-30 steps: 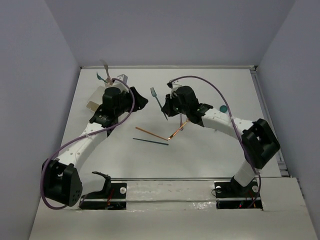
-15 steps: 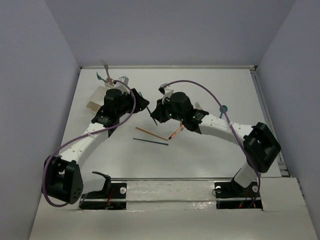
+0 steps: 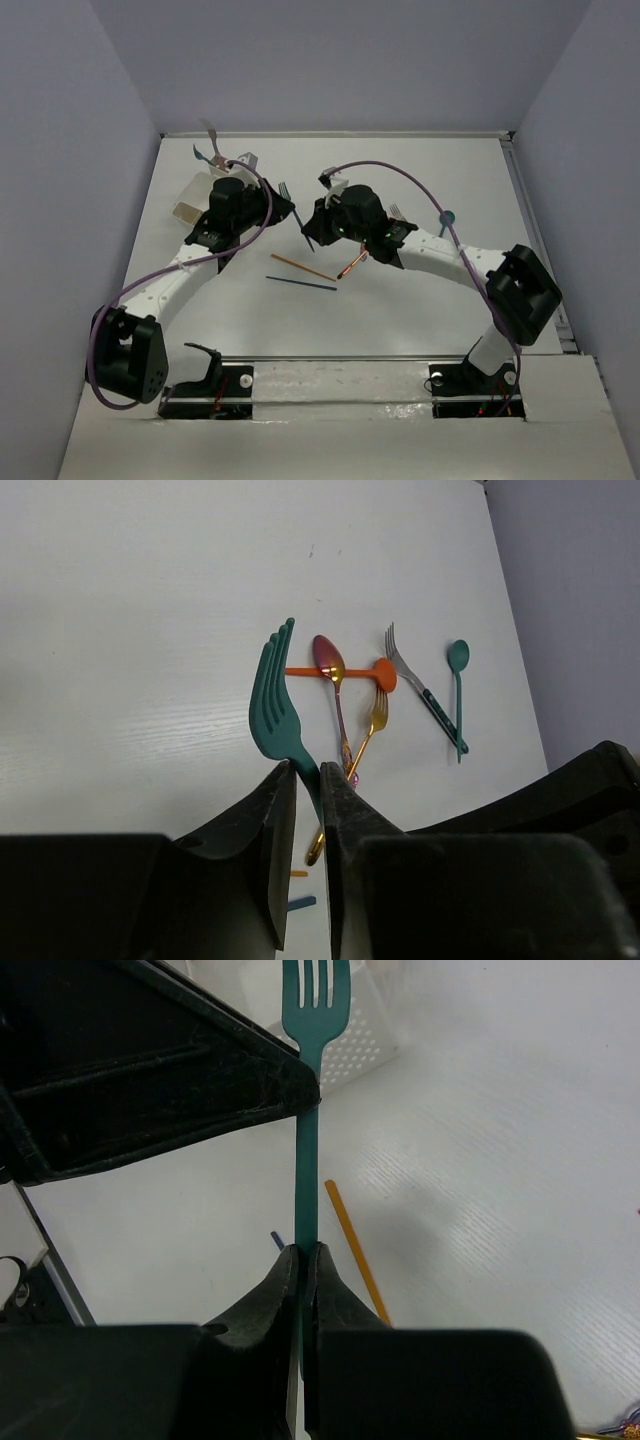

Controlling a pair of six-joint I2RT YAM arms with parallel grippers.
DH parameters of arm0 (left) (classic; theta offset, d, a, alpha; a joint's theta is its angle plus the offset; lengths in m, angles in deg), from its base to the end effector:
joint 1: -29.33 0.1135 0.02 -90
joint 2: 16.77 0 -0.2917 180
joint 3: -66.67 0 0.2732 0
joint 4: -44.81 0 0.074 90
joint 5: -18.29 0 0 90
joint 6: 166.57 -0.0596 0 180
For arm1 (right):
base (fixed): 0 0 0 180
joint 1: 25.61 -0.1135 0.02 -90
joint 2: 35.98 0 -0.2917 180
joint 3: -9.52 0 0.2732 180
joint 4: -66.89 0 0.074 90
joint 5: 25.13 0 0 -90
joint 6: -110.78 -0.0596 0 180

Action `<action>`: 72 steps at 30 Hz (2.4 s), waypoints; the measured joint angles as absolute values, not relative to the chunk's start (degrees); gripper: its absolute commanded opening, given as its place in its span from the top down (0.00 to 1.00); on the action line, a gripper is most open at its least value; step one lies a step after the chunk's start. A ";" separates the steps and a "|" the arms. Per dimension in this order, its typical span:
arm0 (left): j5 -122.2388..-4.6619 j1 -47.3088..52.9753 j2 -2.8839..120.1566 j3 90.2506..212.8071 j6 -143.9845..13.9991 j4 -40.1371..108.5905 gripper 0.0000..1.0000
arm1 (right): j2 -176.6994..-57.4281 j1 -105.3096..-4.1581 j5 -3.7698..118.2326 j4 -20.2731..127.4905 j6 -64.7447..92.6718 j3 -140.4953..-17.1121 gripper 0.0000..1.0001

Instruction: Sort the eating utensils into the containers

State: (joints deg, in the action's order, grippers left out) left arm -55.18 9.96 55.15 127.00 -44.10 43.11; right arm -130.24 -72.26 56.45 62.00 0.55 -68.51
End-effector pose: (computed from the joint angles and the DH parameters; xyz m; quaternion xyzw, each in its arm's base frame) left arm 0.3007 -0.1237 0.3058 0.0001 0.7811 -0.3698 0.5030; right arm 0.2875 0.3172 0.2801 -0.2284 0.7912 0.3613 0.4373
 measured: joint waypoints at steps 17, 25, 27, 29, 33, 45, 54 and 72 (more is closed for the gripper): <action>-52.71 9.69 56.88 126.95 -42.44 44.70 1.00 | -130.24 -73.03 56.27 64.03 -0.70 -67.07 1.00; -54.56 9.39 56.83 126.95 -43.36 44.64 1.00 | -129.13 -73.16 55.46 64.82 -1.75 -65.23 0.32; -56.73 9.61 56.37 126.95 -44.02 44.29 1.00 | -127.77 -73.29 55.05 64.66 -1.72 -64.03 0.31; -59.11 9.87 55.08 127.08 -44.58 43.63 1.00 | -125.02 -73.40 54.57 64.40 -1.64 -61.91 0.31; -65.73 10.26 52.20 130.21 -46.25 41.88 1.00 | -117.19 -73.55 54.74 63.66 -1.42 -57.67 0.31; -87.09 18.22 63.81 151.37 -59.12 48.33 1.00 | -100.71 -73.70 64.97 61.76 1.31 -43.20 0.33; -95.98 20.21 80.22 160.26 -74.14 55.50 1.00 | -98.96 -73.70 67.90 60.73 1.75 -41.19 0.33; -99.44 20.45 91.41 162.32 -80.06 67.04 1.00 | -100.23 -73.70 67.90 61.14 1.97 -40.60 0.33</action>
